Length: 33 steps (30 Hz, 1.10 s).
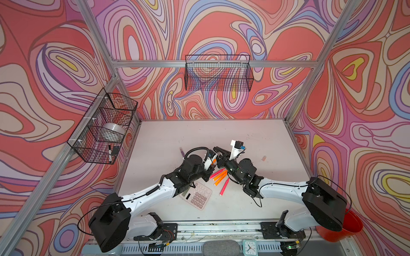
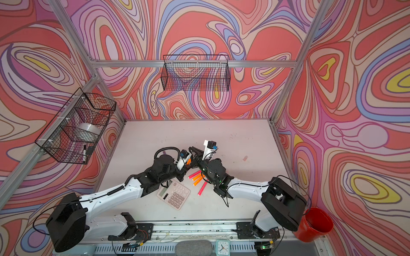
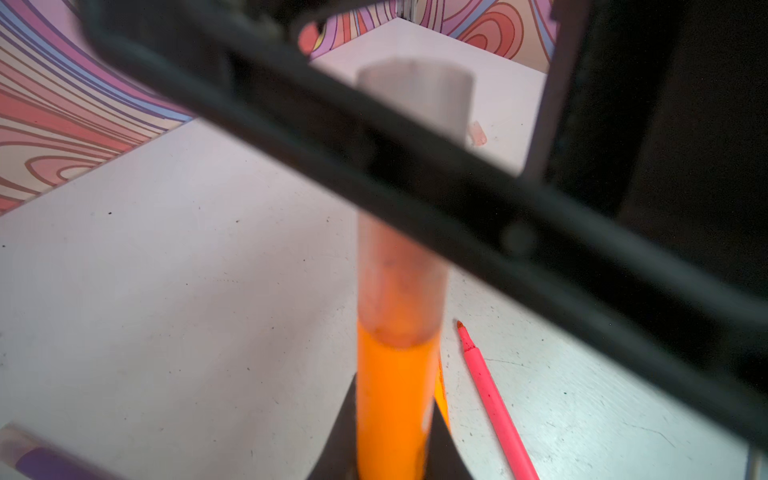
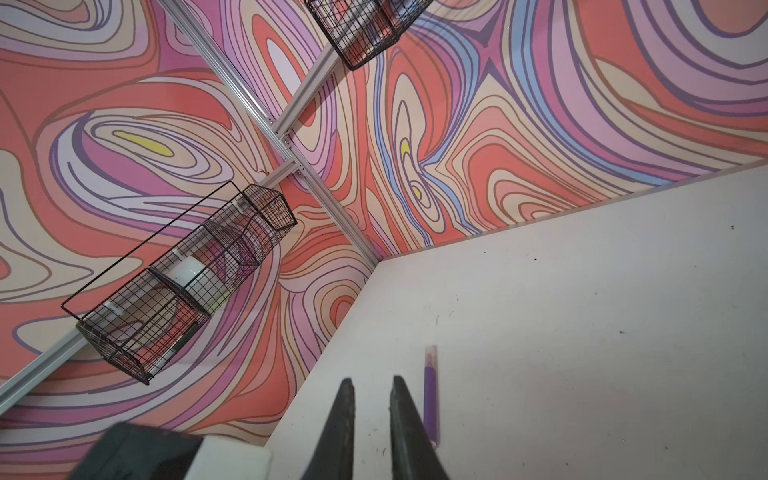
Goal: Insert the pens into the pen caps
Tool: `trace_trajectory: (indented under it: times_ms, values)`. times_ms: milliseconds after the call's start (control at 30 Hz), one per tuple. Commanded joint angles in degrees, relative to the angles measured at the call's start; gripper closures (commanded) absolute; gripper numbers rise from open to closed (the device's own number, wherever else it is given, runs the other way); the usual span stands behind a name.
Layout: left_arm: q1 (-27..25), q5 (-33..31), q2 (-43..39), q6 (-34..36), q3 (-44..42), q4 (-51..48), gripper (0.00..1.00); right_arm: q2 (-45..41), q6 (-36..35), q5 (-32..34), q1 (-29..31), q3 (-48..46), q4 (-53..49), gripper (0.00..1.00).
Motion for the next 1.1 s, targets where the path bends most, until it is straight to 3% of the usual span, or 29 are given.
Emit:
trace_trajectory:
  times_ms: [0,267,500,667,867,1000,1067]
  values:
    - [4.6,-8.3,-6.0,-9.0,4.4,33.3,1.0,1.6,1.0,-14.8,6.9,-6.3,-22.0,1.0]
    - [4.3,0.4,-8.3,-8.3,-1.0,26.7,1.0,-3.9,0.3,-9.8,6.5,-1.4,-32.3,1.0]
    - [3.8,5.1,-9.1,-8.6,-9.8,30.4,1.0,-4.5,1.1,-5.6,5.6,3.8,-36.0,1.0]
    - [3.7,5.4,-8.6,-9.3,-12.4,28.1,1.0,-4.6,-0.3,-3.8,5.6,6.6,-38.3,0.76]
    - [4.8,-1.6,-6.1,-10.6,-12.9,24.8,1.0,-10.4,-0.5,3.7,5.0,7.9,-46.3,0.39]
    - [15.4,2.2,-3.7,-17.1,-10.8,19.4,1.0,-14.5,2.8,8.3,1.3,8.0,-56.2,0.34]
    - [20.5,0.5,-1.7,-21.1,-8.3,14.2,1.0,-17.5,3.6,8.1,-1.2,5.9,-57.6,0.33]
